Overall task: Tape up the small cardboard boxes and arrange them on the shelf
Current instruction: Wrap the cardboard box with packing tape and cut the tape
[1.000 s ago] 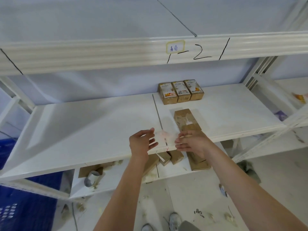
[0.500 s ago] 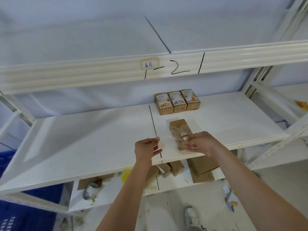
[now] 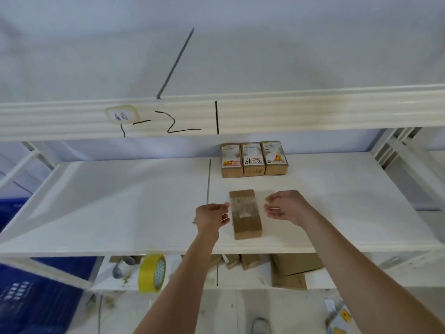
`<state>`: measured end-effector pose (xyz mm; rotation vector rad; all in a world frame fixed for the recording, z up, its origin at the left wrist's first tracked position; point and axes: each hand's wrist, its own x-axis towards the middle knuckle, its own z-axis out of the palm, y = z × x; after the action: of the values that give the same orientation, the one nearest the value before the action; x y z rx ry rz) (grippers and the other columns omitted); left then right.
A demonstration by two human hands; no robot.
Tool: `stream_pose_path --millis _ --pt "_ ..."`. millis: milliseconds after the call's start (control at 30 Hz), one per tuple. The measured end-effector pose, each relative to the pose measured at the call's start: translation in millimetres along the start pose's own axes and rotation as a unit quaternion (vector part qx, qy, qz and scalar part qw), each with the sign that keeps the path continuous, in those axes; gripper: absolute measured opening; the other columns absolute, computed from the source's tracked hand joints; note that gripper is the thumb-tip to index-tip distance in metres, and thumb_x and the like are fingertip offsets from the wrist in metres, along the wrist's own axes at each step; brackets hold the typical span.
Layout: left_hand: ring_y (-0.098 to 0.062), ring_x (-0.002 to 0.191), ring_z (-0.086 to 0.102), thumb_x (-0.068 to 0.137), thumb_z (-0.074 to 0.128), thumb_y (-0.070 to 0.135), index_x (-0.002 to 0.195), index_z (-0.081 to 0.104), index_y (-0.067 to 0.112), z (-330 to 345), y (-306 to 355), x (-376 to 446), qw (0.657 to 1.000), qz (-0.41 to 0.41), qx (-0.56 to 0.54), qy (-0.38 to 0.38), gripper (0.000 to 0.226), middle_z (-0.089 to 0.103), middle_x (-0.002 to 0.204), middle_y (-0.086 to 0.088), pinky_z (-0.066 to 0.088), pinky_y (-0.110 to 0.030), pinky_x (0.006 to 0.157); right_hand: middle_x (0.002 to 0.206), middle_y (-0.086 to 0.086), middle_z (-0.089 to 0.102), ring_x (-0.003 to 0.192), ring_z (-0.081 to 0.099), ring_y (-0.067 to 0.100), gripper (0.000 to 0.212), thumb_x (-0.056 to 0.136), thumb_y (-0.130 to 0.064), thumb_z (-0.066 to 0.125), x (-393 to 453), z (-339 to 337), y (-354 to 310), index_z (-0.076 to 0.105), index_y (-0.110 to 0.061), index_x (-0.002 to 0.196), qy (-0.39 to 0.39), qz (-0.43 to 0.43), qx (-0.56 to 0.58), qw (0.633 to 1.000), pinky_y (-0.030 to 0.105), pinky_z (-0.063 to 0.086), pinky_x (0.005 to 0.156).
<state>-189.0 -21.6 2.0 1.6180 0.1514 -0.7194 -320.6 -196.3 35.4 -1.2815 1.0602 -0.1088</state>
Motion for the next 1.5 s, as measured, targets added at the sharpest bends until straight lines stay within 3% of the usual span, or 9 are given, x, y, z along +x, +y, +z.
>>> stream_pose_path --millis 167,333,567,767,833,967,1200,1333,1500 --pt "-0.021 0.068 0.069 0.080 0.086 0.011 0.077 0.073 0.005 10.8 -8.8 -0.7 0.999 -0.017 -0.012 0.043 0.014 0.073 0.076 -0.009 0.061 -0.029 0.061 0.096 0.022 0.074 0.080 0.074 0.027 0.010 0.093 0.006 0.067 21.7 -3.8 11.4 0.069 0.002 0.101 0.006 0.016 -0.014 1.000 0.035 0.063 0.072" --pt "-0.017 0.059 0.067 0.083 0.084 0.015 0.069 0.072 0.010 17.9 -20.9 0.9 0.995 0.003 0.036 0.094 0.019 0.072 0.069 -0.006 0.055 -0.021 0.049 0.090 0.019 0.074 0.075 0.075 0.022 0.015 0.092 0.006 0.066 34.2 6.2 23.4 0.062 -0.004 0.104 0.074 -0.005 -0.040 0.996 0.026 0.059 0.057" --pt "-0.023 0.066 0.074 0.087 0.080 0.013 0.066 0.070 0.009 21.6 -19.9 10.4 0.992 0.020 0.066 0.108 0.023 0.071 0.070 -0.005 0.058 -0.023 0.053 0.088 0.009 0.073 0.085 0.072 0.023 0.021 0.085 -0.005 0.075 36.2 22.5 27.1 0.061 -0.016 0.075 0.158 -0.096 -0.200 0.962 0.039 0.062 0.079" --pt "-0.023 0.065 0.075 0.093 0.070 0.008 0.071 0.066 0.007 22.6 -19.1 21.0 0.993 0.005 0.071 0.094 0.023 0.066 0.074 -0.002 0.063 -0.030 0.064 0.083 0.006 0.072 0.084 0.072 0.022 0.035 0.083 0.000 0.074 31.4 29.1 27.9 0.057 -0.021 0.062 0.167 -0.103 -0.234 0.952 0.036 0.061 0.077" --pt "-0.022 0.065 0.075 0.094 0.069 0.007 0.072 0.066 0.006 23.5 -19.8 22.9 0.993 0.003 0.075 0.088 0.023 0.067 0.076 -0.005 0.063 -0.031 0.067 0.085 0.008 0.073 0.087 0.073 0.025 0.033 0.084 0.001 0.073 31.3 30.4 27.5 0.058 -0.020 0.063 0.172 -0.098 -0.232 0.952 0.037 0.062 0.079" --pt "-0.019 0.063 0.075 0.094 0.070 0.010 0.074 0.065 0.012 23.5 -23.3 24.9 0.991 0.009 0.089 0.100 0.021 0.069 0.082 -0.003 0.061 -0.025 0.062 0.088 0.024 0.073 0.080 0.073 0.033 0.002 0.082 0.006 0.070 33.6 32.4 26.4 0.070 0.007 0.084 0.179 -0.097 -0.233 0.951 0.039 0.063 0.076" --pt "-0.019 0.059 0.074 0.093 0.071 0.008 0.071 0.067 0.009 22.3 -27.8 25.8 0.992 0.009 0.081 0.100 0.023 0.070 0.079 -0.006 0.056 -0.020 0.052 0.089 0.015 0.072 0.083 0.072 0.026 0.019 0.083 0.006 0.073 35.4 35.8 29.1 0.065 -0.009 0.073 0.180 -0.078 -0.236 0.952 0.034 0.062 0.073" --pt "-0.024 0.062 0.075 0.093 0.070 0.005 0.069 0.066 0.008 24.7 -30.8 26.0 0.992 0.011 0.075 0.099 0.024 0.069 0.077 -0.008 0.056 -0.021 0.051 0.093 0.027 0.072 0.079 0.073 0.035 0.005 0.082 0.007 0.071 40.1 33.6 32.9 0.072 0.009 0.086 0.193 -0.080 -0.235 0.949 0.041 0.063 0.074" --pt "-0.022 0.059 0.074 0.094 0.070 0.006 0.070 0.065 0.006 26.2 -33.7 27.4 0.992 0.010 0.082 0.098 0.024 0.069 0.076 -0.009 0.059 -0.025 0.055 0.091 0.028 0.072 0.080 0.073 0.037 0.004 0.081 0.008 0.071 43.0 32.5 35.4 0.070 0.009 0.085 0.193 -0.075 -0.220 0.953 0.043 0.064 0.076"
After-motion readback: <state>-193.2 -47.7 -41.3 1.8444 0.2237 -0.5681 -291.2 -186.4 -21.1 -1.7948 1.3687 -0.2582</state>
